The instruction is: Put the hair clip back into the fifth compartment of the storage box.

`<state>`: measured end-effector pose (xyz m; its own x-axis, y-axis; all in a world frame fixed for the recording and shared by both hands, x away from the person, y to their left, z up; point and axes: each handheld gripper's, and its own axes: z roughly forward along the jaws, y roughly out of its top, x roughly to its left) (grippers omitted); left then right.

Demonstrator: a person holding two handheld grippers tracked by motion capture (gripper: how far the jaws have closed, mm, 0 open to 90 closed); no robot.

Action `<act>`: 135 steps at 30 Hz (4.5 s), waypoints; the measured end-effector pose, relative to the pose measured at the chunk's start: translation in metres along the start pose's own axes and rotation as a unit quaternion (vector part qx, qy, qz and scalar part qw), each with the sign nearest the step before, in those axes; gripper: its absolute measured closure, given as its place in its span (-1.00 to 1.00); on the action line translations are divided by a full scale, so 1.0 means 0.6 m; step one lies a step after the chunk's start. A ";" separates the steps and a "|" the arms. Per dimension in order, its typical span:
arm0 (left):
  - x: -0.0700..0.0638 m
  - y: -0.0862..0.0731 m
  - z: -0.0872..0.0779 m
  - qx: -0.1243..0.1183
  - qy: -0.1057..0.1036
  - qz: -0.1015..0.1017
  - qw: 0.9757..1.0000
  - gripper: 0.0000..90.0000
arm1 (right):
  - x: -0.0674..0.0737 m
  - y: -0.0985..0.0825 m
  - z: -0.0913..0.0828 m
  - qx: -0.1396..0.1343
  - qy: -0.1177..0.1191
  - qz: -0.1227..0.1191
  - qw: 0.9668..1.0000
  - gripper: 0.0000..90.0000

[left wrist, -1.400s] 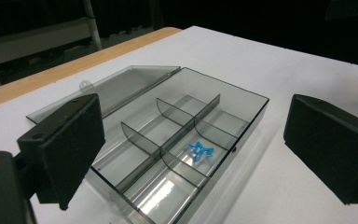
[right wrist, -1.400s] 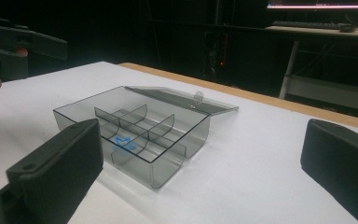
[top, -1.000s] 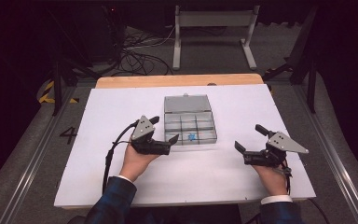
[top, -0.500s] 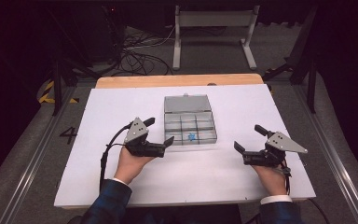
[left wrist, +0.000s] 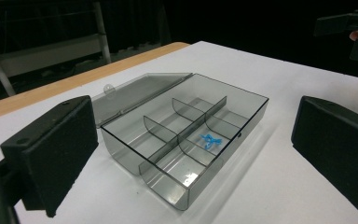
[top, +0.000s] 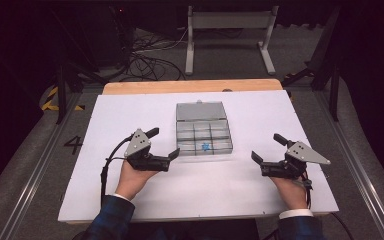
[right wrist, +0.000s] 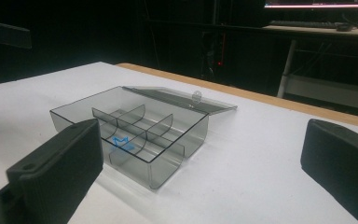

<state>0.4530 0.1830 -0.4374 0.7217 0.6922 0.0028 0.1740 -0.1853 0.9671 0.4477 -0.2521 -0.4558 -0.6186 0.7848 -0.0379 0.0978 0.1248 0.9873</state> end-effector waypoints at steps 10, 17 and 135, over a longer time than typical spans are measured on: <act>0.012 -0.001 -0.017 -0.012 0.003 -0.008 1.000 -1.00 | 0.000 0.000 0.000 0.000 -0.001 0.000 1.000 -1.00; 0.017 -0.003 -0.028 -0.017 0.008 -0.009 1.000 -1.00 | 0.000 -0.001 0.000 0.002 0.002 0.001 1.000 -1.00; 0.072 -0.070 -0.139 -0.049 0.048 -0.007 0.998 -1.00 | -0.007 -0.006 -0.003 0.000 -0.001 0.000 1.000 -1.00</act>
<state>0.4211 0.2787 -0.4568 0.6507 0.7592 0.0088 0.1142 -0.1093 0.9874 0.4487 -0.2569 -0.4591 -0.6170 0.7861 -0.0374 0.0984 0.1242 0.9874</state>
